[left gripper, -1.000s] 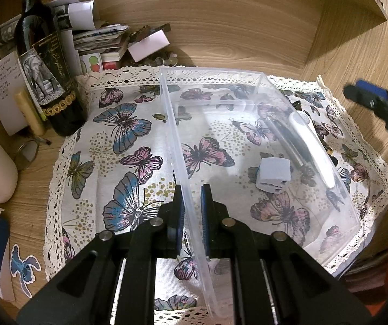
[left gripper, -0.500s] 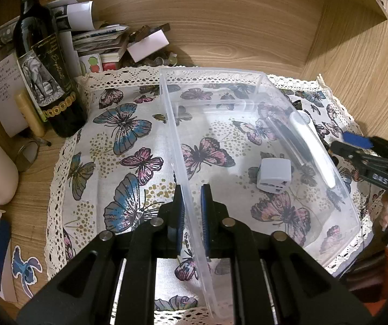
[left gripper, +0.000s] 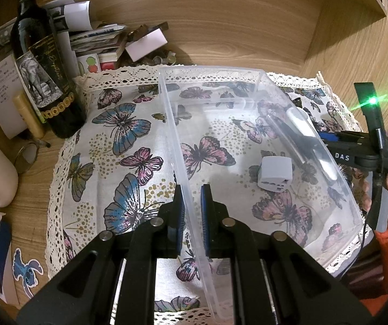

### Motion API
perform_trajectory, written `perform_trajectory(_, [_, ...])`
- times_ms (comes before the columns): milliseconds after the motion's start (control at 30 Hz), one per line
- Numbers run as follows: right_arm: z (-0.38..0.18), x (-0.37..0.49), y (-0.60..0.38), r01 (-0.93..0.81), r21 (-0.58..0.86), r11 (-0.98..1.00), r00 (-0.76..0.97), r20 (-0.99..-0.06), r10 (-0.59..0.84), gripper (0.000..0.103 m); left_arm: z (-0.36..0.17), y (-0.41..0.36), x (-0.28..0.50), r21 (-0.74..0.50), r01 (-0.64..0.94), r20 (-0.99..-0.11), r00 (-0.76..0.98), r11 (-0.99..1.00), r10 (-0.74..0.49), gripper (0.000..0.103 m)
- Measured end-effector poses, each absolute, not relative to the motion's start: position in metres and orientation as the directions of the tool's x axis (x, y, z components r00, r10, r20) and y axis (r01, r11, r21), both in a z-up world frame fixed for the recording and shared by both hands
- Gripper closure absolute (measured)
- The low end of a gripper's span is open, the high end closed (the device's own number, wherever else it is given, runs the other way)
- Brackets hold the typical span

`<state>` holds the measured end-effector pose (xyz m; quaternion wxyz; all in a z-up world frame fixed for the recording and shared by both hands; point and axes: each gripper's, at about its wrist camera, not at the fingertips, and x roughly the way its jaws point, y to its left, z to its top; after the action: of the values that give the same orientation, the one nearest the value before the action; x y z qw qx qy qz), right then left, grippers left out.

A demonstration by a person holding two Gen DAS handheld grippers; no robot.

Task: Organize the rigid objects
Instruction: 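Grasp the white handheld device with the right gripper, then lift the white device, lower it into the clear box, release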

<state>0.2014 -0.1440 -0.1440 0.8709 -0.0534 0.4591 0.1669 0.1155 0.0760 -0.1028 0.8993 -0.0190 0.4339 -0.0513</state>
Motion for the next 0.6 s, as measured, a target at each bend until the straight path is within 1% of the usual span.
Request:
perform_trajectory(67, [-0.144, 0.201, -0.144, -0.341, 0.056, 0.938, 0.528, -0.815, 0.241, 0.075, -0.103, 0.076, 0.115, -0.079, 0.075, -0.779, 0.618, 0.994, -0.109, 0.093])
perform_trajectory(300, [-0.138, 0.198, -0.15, -0.319, 0.083, 0.944, 0.557, -0.789, 0.257, 0.075, -0.103, 0.076, 0.116, -0.082, 0.073, -0.779, 0.617, 0.994, -0.11, 0.093])
perform_trajectory(600, [-0.091, 0.179, -0.159, -0.315, 0.078, 0.946, 0.656, -0.702, 0.277, 0.075, -0.103, 0.075, 0.116, -0.08, 0.075, -0.78, 0.617, 0.994, -0.11, 0.093])
